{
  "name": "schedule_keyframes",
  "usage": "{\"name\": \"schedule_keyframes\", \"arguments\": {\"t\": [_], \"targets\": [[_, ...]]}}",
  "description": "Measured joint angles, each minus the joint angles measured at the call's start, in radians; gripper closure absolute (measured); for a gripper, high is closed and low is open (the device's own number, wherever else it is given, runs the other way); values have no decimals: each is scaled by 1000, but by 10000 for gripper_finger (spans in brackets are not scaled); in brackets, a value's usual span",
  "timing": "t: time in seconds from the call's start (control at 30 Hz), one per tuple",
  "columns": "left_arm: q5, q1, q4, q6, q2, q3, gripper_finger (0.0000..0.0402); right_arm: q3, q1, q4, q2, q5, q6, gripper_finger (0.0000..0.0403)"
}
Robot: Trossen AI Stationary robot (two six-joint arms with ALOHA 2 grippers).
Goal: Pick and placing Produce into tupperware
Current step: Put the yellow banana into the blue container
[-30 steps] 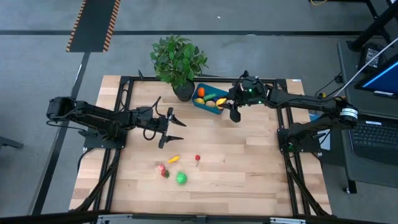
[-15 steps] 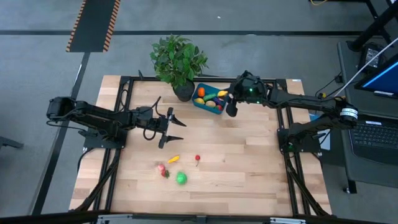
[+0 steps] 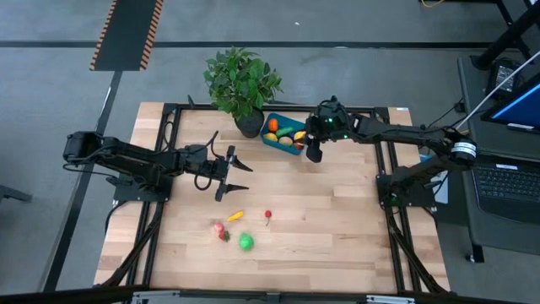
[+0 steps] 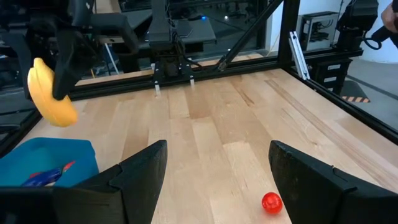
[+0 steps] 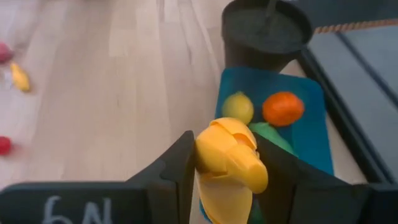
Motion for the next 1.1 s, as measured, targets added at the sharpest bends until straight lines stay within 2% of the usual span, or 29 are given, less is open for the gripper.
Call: {"name": "schedule_keyframes", "arguments": {"t": [0.27,0.4,0.6,1.1], "targets": [[0,0,-16,0,0,0,127,150,-34,-210,91,-79,-84,275],[0,0,-37,-1,0,0,127,257,-47,-369,141,-85,-136,275],[0,0,-45,1,0,0,127,386,-66,-513,224,-87,-194,275],[0,1,-91,1,0,0,127,588,-152,-659,397,-106,-256,275]]}}
